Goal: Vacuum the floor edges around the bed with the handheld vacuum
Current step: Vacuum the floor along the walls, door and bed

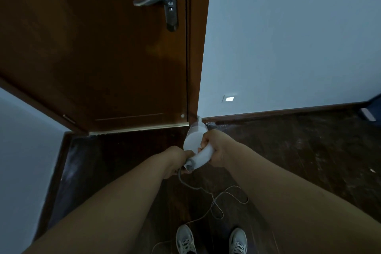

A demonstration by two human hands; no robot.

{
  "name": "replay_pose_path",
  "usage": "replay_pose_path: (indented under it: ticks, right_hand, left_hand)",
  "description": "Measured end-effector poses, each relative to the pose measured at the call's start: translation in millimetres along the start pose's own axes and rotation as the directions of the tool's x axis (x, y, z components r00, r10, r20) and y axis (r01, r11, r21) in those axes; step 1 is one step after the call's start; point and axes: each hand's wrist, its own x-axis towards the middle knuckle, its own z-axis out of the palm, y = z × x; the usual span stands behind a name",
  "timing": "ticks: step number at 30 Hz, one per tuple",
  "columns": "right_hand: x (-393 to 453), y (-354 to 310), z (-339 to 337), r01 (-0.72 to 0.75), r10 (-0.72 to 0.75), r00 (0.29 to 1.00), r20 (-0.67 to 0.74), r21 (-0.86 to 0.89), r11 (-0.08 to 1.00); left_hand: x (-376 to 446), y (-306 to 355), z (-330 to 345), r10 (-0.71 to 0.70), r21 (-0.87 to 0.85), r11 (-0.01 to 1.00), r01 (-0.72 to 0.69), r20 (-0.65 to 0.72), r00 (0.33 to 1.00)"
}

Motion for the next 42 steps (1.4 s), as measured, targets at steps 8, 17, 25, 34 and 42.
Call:
replay_pose_path:
  ticks: [8,17,25,34,42]
  right_hand:
    - [12.2,-5.0,-34.1,-0.004,0.004,1.000,0.026,-0.005,1.000]
    - [34.0,-21.9,-122.6,0.021,-0.021,1.000,0.016,-0.022,1.000]
    - [44.3,-52.5,-201.7,0.068,-0.063,0.995,0.073,-0.059,0.996]
    - [50.6,-55.6,-285.4,0.013,-0.013,1.000,0.023,0.008,1.000]
    - [44.6,-48.9,-320.5,0.010,-0.010,1.000,-0.003,0.158,0.987]
  left_hand:
    - [-6.0,14.2,20.9,0.012,0.054,0.998,-0.012,-0.002,1.000]
    - [-14.1,53.8,99.4,0.001,0.054,0.999,0.001,-0.030,1.000]
    - [-9.7,97.3,177.6,0.011,0.024,1.000,-0.010,-0.056,0.998]
    - [-5.9,125.3,249.8,0.029,0.098,0.995,-0.024,-0.056,0.998]
    - [5.2,134.7,279.2,0.053,0.165,0.985,-0.052,0.002,0.999]
